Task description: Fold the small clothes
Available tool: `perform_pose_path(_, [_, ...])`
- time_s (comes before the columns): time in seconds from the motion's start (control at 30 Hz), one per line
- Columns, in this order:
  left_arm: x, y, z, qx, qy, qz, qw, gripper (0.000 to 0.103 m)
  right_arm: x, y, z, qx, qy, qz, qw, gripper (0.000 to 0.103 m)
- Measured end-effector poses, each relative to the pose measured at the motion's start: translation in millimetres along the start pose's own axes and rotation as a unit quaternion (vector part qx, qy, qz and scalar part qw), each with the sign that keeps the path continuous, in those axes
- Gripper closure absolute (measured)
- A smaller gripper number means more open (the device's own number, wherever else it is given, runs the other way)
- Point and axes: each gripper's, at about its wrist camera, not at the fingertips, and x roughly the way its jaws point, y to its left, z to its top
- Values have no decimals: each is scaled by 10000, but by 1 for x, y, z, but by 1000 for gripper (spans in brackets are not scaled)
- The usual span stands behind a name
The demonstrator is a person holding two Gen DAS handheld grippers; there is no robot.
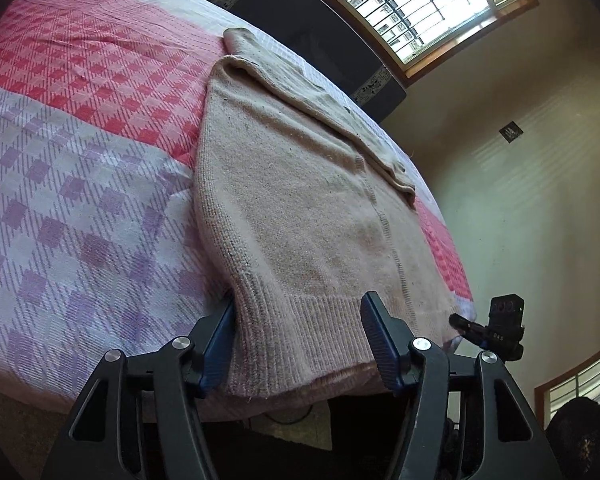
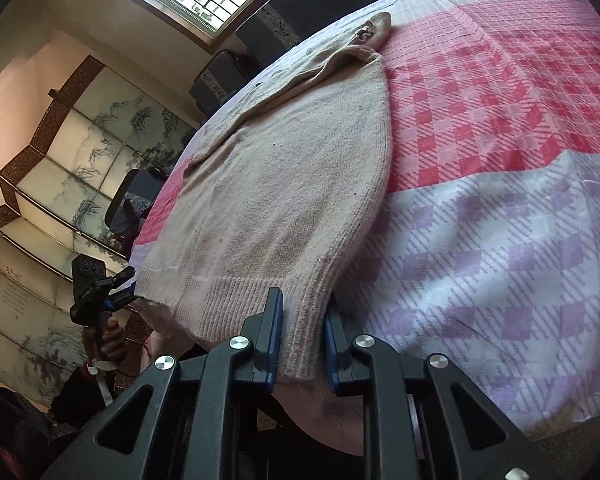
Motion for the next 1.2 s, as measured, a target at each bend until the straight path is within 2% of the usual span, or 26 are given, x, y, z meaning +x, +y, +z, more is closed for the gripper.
perform_pose_path(0.03, [0, 1, 1, -21, 50, -41, 10000, 42, 0, -1, 2, 39, 23, 66, 10000, 86])
perform_pose_path(0.1, [0, 3, 4, -99, 158, -121, 9998, 42, 4, -6, 5, 245, 103, 401, 9988, 75])
perform_pose_path(0.17, [1, 5, 8, -114, 227, -186, 9995, 40, 8, -6, 6, 371, 76, 665, 9971, 71])
perform_pose_path(0.23, [3, 6, 11, -100, 238, -209, 9994, 40, 14, 2, 8, 244, 110, 669, 9974, 70])
perform_pose_path(0.33, [4, 5, 13, -179, 185, -197, 9995, 40, 22, 8, 10, 134, 129, 559, 9983, 73])
perform_pose_path(0.37, [5, 4, 13, -170, 174, -158, 9996, 40, 24, 7, 11, 168, 145, 544, 9983, 79])
perform_pose_path(0.4, [5, 2, 13, -159, 165, -107, 9997, 41, 25, 6, 10, 213, 145, 485, 9985, 88])
perform_pose_path(0.43, [5, 1, 13, -159, 165, -52, 9997, 42, 26, 3, 10, 278, 145, 428, 9986, 92])
perform_pose_path(0.47, [7, -2, 14, -154, 164, 28, 9997, 45, 26, 0, 9, 358, 127, 502, 9980, 93])
perform_pose_path(0.5, [10, -4, 14, -115, 208, 177, 9996, 67, 26, -2, 8, 408, 109, 545, 9976, 94])
perform_pose_path(0.53, [14, -6, 13, -29, 275, 430, 9987, 84, 25, -2, 7, 399, 84, 540, 9977, 94])
perform_pose_path(0.57, [17, -7, 12, 21, 289, 620, 9977, 93, 25, 0, 7, 397, 61, 533, 9978, 94])
perform_pose_path(0.67, [19, -6, 10, -77, 258, 467, 9985, 93, 25, -1, 5, 433, 34, 677, 9968, 94])
perform_pose_path(0.73, [17, -9, 10, 18, 223, 521, 9984, 93, 24, 0, 6, 382, 17, 672, 9970, 94])
perform_pose_path(0.77, [16, -8, 11, 38, 204, 576, 9981, 91, 25, 1, 6, 361, 48, 720, 9967, 93])
perform_pose_path(0.8, [15, -7, 12, 24, 216, 595, 9980, 82, 26, 2, 6, 338, 83, 759, 9965, 92])
perform_pose_path(0.83, [14, -5, 12, -9, 200, 568, 9982, 79, 25, 0, 8, 333, 81, 720, 9968, 92])
perform_pose_path(0.87, [12, -3, 14, -42, 169, 526, 9985, 72, 25, -1, 9, 370, 65, 728, 9966, 91])
perform_pose_path(0.9, [9, -2, 14, -65, 114, 464, 9988, 59, 25, -1, 9, 412, 60, 804, 9959, 89])
perform_pose_path(0.93, [6, -3, 15, -66, 74, 380, 9992, 51, 25, -2, 9, 418, 46, 833, 9956, 89])
perform_pose_path(0.97, [5, -4, 15, -51, 64, 284, 9996, 36, 25, -2, 9, 403, 37, 812, 9959, 89])
perform_pose_path(1.0, [5, -5, 15, -45, 79, 210, 9997, 28, 24, -4, 10, 396, 36, 808, 9959, 89])
perform_pose_path(1.07, [9, -8, 17, -50, 123, 115, 9998, 25, 26, -5, 11, 456, 16, 846, 9954, 89])
perform_pose_path(1.13, [14, -13, 20, 18, 163, 147, 9998, 26, 28, -6, 11, 520, -59, 878, 9948, 90])
perform_pose_path(1.17, [16, -14, 20, -42, 143, 185, 9997, 34, 28, -7, 11, 521, -70, 827, 9952, 92])
perform_pose_path(1.2, [19, -11, 21, -165, 195, 178, 9995, 79, 29, -7, 11, 503, -68, 784, 9956, 94])
